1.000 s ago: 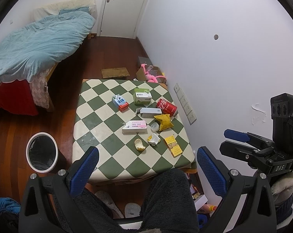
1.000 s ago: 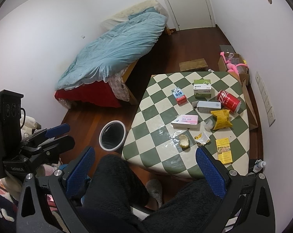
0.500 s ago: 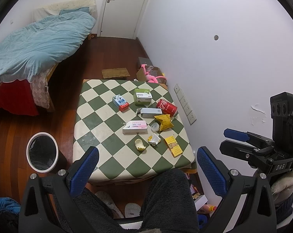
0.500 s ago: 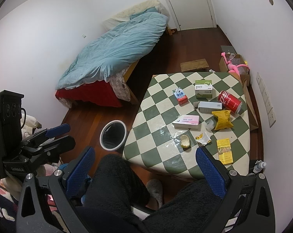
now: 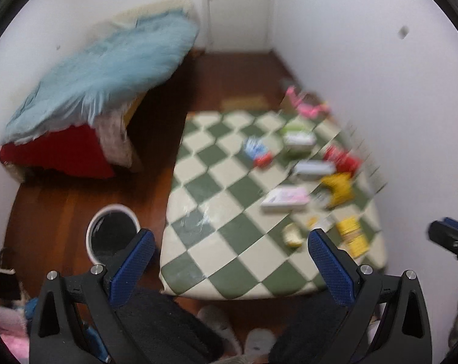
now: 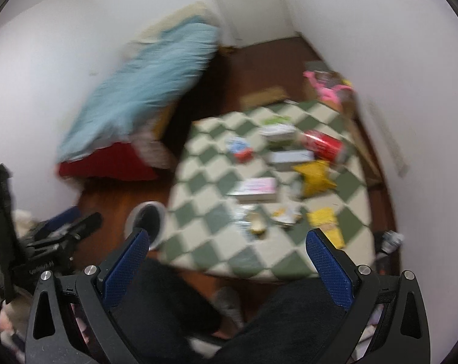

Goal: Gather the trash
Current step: 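Grasp the orange peel with the left tool while the right tool grasps the yellow cigarette pack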

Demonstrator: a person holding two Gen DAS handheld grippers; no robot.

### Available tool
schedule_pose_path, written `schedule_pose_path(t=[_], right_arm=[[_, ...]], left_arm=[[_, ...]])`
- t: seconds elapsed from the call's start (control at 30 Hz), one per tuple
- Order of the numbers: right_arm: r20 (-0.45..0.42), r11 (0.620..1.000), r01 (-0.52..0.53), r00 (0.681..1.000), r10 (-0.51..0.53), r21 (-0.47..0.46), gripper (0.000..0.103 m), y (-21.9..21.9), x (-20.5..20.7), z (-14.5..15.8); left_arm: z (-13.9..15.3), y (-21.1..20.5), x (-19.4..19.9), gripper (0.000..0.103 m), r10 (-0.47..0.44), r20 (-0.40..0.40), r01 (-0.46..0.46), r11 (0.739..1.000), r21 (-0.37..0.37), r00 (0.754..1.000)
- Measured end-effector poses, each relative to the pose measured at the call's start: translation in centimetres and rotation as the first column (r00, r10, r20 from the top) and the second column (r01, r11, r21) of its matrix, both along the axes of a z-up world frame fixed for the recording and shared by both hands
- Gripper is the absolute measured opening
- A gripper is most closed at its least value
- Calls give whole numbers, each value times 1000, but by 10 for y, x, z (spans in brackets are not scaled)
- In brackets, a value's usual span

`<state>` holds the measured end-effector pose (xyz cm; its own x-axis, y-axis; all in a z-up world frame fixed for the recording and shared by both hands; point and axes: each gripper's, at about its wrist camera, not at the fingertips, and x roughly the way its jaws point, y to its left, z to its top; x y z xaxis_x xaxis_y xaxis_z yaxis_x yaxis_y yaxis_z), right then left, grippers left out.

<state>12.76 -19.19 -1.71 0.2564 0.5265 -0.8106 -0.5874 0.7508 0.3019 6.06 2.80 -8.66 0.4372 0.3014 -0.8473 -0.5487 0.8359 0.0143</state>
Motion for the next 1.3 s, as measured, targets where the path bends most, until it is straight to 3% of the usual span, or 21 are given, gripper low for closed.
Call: schedule_pose_path(t=[0.13, 0.2, 0.23, 0.27, 0.47, 0.6, 0.73, 0.8, 0.83, 1.0, 1.03, 1.1, 1.13, 1.17, 1.3], right_arm=[[-6, 986, 120, 993, -122, -119, 102, -12, 43, -69], [-50, 974, 164, 984, -174, -155, 90, -17, 68, -112], [-62, 966, 178, 979, -193, -189, 76, -18, 78, -134], [-76, 956, 189, 975, -210, -223, 70, -18, 88, -155], [-162, 916, 183, 954, -253, -356, 70, -17, 136, -256], [-171, 902, 142, 959, -228, -407, 70, -10, 154, -294], [-154, 891, 72, 976, -156, -448, 75, 7, 163, -314], [-140, 874, 54, 981, -138, -483, 70, 12, 163, -317], [-136, 872, 59, 980, -142, -487, 66, 10, 164, -318], [-163, 865, 126, 959, -231, -485, 65, -17, 169, -317], [-163, 863, 141, 955, -247, -484, 65, -23, 170, -317], [-166, 863, 164, 948, -272, -477, 65, -33, 171, -319], [-167, 864, 172, 945, -280, -474, 65, -35, 171, -322], [-154, 864, 180, 947, -281, -469, 66, -36, 171, -322], [-115, 848, 212, 946, -303, -485, 65, -34, 161, -322]], left_arm=[[-75, 11, 32, 103, 17, -134, -26, 997, -72, 991], [-112, 11, 51, 103, 17, -200, -35, 996, -84, 980], [-127, 10, 58, 103, 11, -229, -32, 995, -91, 973], [-137, 9, 63, 103, 5, -248, -30, 995, -97, 969], [-190, 2, 91, 103, -49, -331, -11, 984, -176, 942], [-203, -9, 101, 102, -123, -340, 52, 976, -212, 932], [-211, -20, 108, 102, -205, -334, 119, 958, -260, 920], [-212, -27, 112, 102, -245, -315, 161, 949, -271, 917], [-212, -33, 115, 102, -274, -299, 190, 940, -282, 914], [-222, -57, 130, 101, -387, -279, 314, 910, -271, 879], [-224, -61, 132, 98, -402, -276, 331, 904, -270, 873], [-228, -68, 134, 73, -432, -281, 369, 895, -251, 857], [-231, -71, 135, 69, -437, -287, 379, 894, -238, 852], [-232, -72, 133, 58, -441, -285, 386, 893, -230, 851], [-229, -74, 119, 45, -420, -251, 376, 903, -205, 872]])
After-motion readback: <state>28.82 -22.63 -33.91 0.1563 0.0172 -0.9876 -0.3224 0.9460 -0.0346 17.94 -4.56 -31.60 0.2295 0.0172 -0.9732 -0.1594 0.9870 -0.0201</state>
